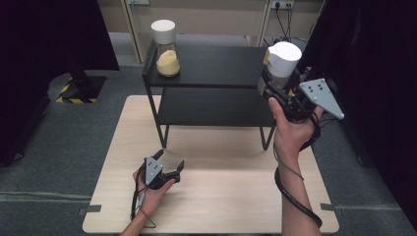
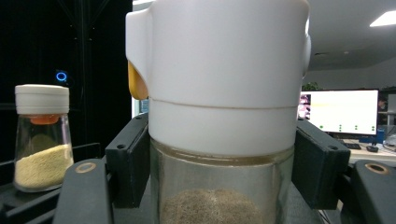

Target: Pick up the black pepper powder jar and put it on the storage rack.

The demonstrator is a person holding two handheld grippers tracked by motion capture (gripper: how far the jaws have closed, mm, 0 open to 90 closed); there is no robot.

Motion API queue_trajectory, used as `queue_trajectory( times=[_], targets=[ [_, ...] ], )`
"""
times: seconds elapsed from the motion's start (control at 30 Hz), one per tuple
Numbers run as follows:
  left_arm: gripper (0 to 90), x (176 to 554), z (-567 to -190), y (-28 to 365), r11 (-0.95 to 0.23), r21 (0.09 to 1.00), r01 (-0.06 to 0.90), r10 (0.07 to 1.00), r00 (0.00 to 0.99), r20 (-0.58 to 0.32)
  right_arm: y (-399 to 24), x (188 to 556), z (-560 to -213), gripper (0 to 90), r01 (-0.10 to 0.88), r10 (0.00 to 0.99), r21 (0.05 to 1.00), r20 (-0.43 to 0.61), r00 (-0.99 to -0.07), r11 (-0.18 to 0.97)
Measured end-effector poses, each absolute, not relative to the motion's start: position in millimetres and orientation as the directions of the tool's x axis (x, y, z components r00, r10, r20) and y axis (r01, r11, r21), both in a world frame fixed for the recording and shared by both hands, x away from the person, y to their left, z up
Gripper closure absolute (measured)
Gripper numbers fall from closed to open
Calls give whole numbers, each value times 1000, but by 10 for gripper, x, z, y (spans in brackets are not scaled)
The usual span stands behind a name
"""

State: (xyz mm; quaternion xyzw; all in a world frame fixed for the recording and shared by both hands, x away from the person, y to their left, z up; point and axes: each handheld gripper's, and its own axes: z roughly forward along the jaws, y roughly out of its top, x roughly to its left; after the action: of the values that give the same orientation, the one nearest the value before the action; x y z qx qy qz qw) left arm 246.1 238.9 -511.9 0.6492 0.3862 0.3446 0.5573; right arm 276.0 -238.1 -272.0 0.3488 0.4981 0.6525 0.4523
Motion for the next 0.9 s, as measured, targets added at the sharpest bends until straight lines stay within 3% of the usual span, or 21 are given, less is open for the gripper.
queue_trajectory(
  times=[0.9],
  targets=[
    [99, 2461, -5120, 2390, -80, 990, 117, 885, 465, 17, -2322, 3144, -2421, 310, -181, 955, 979, 36, -295, -93]
  ],
)
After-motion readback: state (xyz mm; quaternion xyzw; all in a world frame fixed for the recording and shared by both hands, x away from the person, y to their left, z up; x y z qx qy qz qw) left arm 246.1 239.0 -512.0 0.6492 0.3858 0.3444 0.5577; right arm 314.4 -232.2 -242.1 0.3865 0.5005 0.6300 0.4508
